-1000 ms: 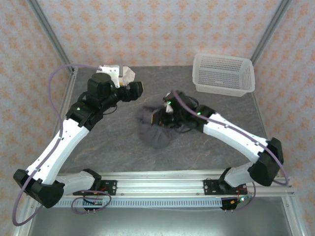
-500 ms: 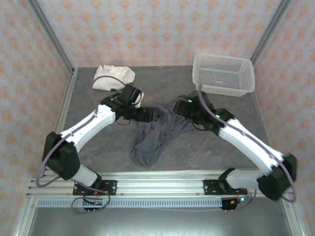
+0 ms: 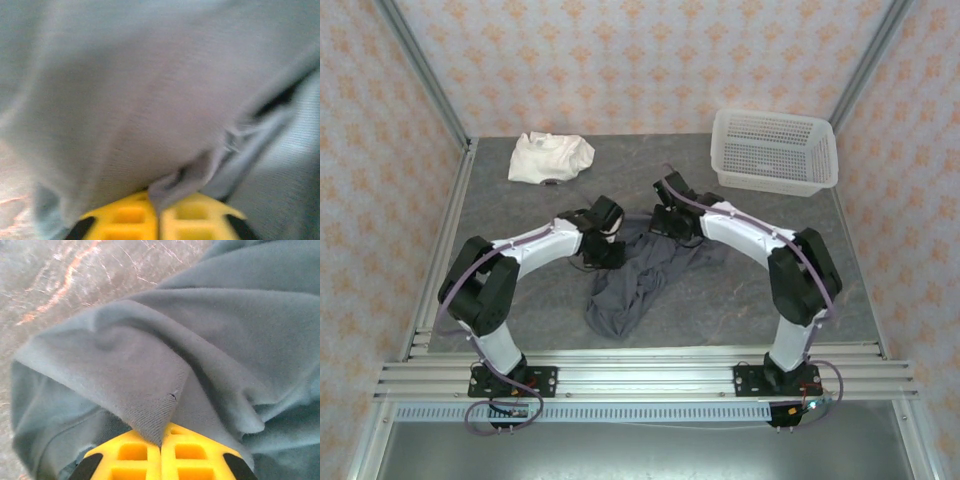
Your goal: Fold the inside-out t-shirt
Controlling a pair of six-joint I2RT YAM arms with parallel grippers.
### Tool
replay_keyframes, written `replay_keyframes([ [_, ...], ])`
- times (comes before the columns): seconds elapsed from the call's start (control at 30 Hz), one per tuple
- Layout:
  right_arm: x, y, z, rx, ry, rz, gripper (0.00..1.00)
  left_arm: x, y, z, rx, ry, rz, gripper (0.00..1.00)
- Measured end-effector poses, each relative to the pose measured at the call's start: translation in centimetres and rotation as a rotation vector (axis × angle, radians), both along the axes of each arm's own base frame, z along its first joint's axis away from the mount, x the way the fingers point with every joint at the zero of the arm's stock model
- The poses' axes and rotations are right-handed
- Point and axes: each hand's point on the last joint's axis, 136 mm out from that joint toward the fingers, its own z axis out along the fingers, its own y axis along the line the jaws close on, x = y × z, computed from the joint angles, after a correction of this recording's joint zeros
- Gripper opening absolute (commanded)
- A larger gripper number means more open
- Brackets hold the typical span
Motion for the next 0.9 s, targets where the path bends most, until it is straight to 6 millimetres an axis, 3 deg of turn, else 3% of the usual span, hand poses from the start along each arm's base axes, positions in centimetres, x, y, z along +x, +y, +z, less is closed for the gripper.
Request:
replay_keyframes([
  [0.1, -1.3, -0.7, 3.9, 0.085, -0.078, -0.013, 0.0, -0.6, 3.1, -1.0, 0.03, 0.011, 0.091, 0.0],
  [0.17, -2.8, -0.8, 7.2, 0.189, -0.136, -0.004, 0.0, -0.5, 4.3, -0.4, 0.029, -0.013, 0.13, 0.0],
  [0.2, -3.4, -0.8, 8.6, 0.239, -0.159, 0.003, 0.0, -0.3, 4.6, 0.2, 0.02, -0.036, 0.143, 0.04],
  [0.23, -4.0, -0.6, 9.9, 0.297, -0.181, 0.009, 0.0, -0.1, 4.9, 1.1, 0.006, -0.068, 0.157, 0.17],
  [0.3, -4.8, -0.1, 11.1, 0.392, -0.202, 0.015, 0.0, 0.1, 5.3, 3.8, -0.036, -0.158, 0.175, 0.48],
  [0.37, -5.5, 0.3, 10.8, 0.451, -0.189, 0.012, 0.0, 0.1, 5.6, 8.0, -0.114, -0.292, 0.201, 0.65],
  [0.5, -6.2, 1.1, 9.5, 0.499, -0.135, 0.005, 0.0, -0.9, 4.2, 17.1, -0.339, -0.539, 0.209, 0.71],
  [0.6, -6.3, 2.1, 10.6, 0.557, -0.139, 0.021, 0.0, -2.3, 1.3, 20.5, -0.459, -0.592, 0.096, 0.73],
  [0.67, -6.3, 2.5, 11.4, 0.584, -0.142, 0.027, 0.0, -2.6, -0.9, 20.5, -0.495, -0.561, 0.012, 0.73],
  [0.73, -6.2, 2.9, 12.4, 0.606, -0.147, 0.03, 0.0, -2.0, -2.6, 19.2, -0.501, -0.511, -0.046, 0.78],
  [0.83, -6.0, 3.4, 14.0, 0.637, -0.161, 0.035, 0.0, -0.8, -4.0, 15.1, -0.466, -0.412, -0.072, 0.91],
  [0.9, -6.1, 3.7, 14.8, 0.656, -0.167, 0.038, 0.0, -0.3, -4.7, 13.4, -0.46, -0.373, -0.084, 0.99],
])
